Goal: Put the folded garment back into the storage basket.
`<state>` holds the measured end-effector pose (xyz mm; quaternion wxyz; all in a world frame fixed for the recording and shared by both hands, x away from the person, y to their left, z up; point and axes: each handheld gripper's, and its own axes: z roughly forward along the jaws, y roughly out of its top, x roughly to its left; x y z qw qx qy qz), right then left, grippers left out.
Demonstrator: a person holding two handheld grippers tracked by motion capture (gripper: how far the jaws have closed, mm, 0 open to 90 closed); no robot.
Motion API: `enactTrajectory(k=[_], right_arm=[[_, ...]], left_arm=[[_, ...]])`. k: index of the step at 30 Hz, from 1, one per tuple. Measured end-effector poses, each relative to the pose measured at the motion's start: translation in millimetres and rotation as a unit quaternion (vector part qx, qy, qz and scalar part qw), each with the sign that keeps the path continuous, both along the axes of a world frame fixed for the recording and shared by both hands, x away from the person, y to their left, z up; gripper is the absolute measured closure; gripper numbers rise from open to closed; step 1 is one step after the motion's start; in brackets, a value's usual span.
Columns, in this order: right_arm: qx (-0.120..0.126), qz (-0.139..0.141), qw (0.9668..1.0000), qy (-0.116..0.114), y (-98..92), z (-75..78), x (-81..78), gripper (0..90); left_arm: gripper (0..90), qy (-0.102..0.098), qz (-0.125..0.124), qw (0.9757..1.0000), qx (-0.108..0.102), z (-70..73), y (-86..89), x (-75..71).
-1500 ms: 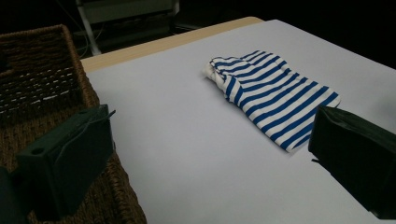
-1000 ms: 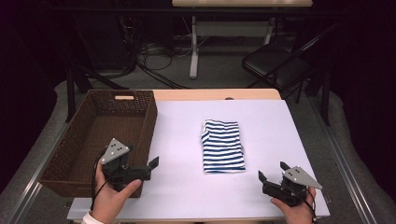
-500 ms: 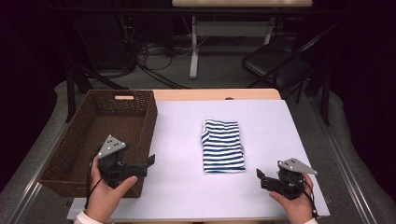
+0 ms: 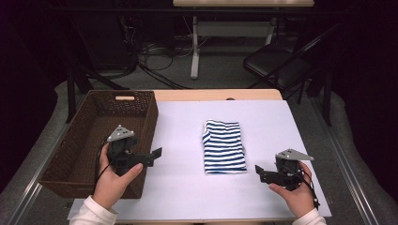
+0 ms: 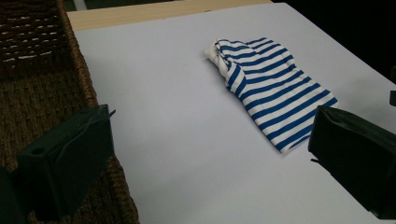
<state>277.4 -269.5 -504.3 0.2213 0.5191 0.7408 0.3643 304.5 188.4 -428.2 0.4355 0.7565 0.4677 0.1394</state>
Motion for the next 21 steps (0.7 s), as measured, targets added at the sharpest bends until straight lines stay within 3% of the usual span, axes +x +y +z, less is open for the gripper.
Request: enactTrajectory(k=[8, 14, 21], right_arm=[[0.009, 0.008, 0.9993, 0.037, 7.1, 2.9, 10.9, 14.5], [0.001, 0.012, 0.9985, 0.053, 10.2, 5.8, 20.9, 14.6], [0.003, 0.016, 0.9967, 0.080, 14.7, 7.9, 31.2, 14.6]], left_arm=[[0.2, 0.022, -0.013, 0.9996, 0.011, -1.2, -8.3, 13.3], [0.2, 0.048, -0.010, 0.9987, 0.018, -2.4, -8.0, 22.1], [0.2, 0.061, -0.008, 0.9977, 0.030, -1.5, -10.3, 30.9]])
